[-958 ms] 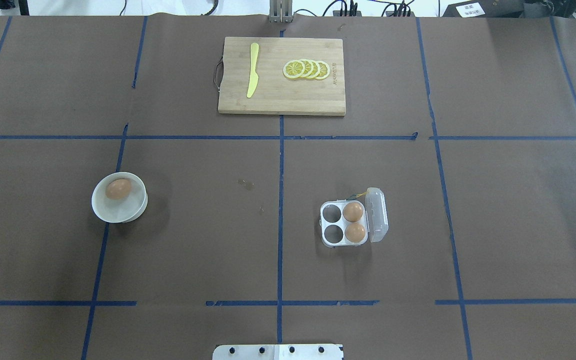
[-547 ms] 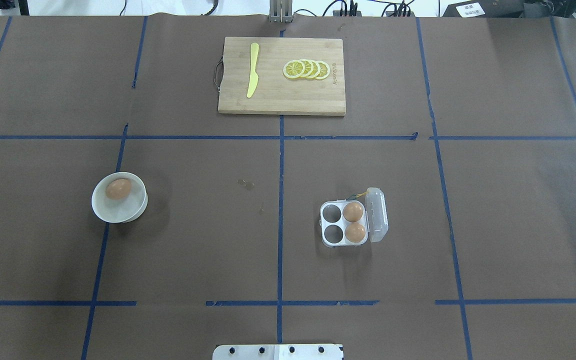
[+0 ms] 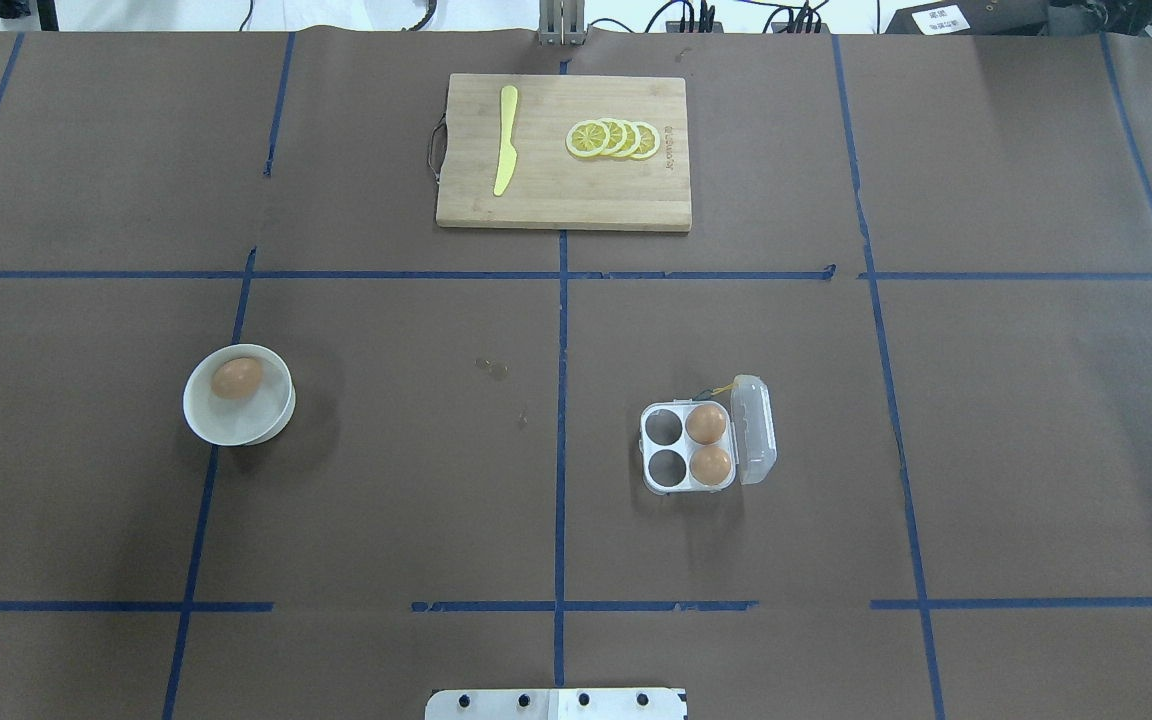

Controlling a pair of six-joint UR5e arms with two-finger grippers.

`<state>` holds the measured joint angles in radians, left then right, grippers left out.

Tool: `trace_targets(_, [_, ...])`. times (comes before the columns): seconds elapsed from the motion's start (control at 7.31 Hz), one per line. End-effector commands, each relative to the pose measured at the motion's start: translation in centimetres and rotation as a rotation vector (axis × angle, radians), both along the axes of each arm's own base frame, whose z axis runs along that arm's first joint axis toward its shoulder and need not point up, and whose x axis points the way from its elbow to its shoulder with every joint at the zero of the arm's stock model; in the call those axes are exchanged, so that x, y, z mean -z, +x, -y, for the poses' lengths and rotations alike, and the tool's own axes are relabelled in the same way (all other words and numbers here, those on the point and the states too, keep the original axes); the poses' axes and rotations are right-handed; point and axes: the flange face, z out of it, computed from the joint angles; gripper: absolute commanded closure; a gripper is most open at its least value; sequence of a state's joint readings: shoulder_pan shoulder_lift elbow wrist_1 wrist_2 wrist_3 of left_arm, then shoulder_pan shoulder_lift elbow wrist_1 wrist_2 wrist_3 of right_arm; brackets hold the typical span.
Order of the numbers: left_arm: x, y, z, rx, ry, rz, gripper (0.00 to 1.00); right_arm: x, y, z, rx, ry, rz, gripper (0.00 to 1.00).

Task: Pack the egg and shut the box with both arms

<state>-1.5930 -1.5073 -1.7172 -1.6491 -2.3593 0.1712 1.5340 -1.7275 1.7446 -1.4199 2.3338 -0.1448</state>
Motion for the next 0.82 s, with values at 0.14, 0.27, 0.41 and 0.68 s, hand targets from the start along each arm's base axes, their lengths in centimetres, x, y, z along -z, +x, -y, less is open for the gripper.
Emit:
trace_targets(0.14, [4.6, 0.0, 2.2, 0.000, 0.397, 0.014, 0.00, 1.8, -0.1, 0.9, -0.002, 0.165, 0.011, 0.00])
trace_targets(0.27, [5.1, -0.1, 1.5, 0.003, 0.513, 0.017, 0.00, 1.6, -0.1, 0.9, -0.002, 0.162, 0.009, 0.00])
trace_targets(0.41, [5.5, 0.2, 2.4, 0.003, 0.556, 0.007, 0.00, 1.2, 0.0, 0.6, -0.002, 0.156, 0.007, 0.00])
trace_targets(0.68, [6.2, 0.9, 1.7, -0.031, 0.586, -0.097, 0.00, 0.9, -0.2, 0.4, 0.005, 0.149, 0.032, 0.00])
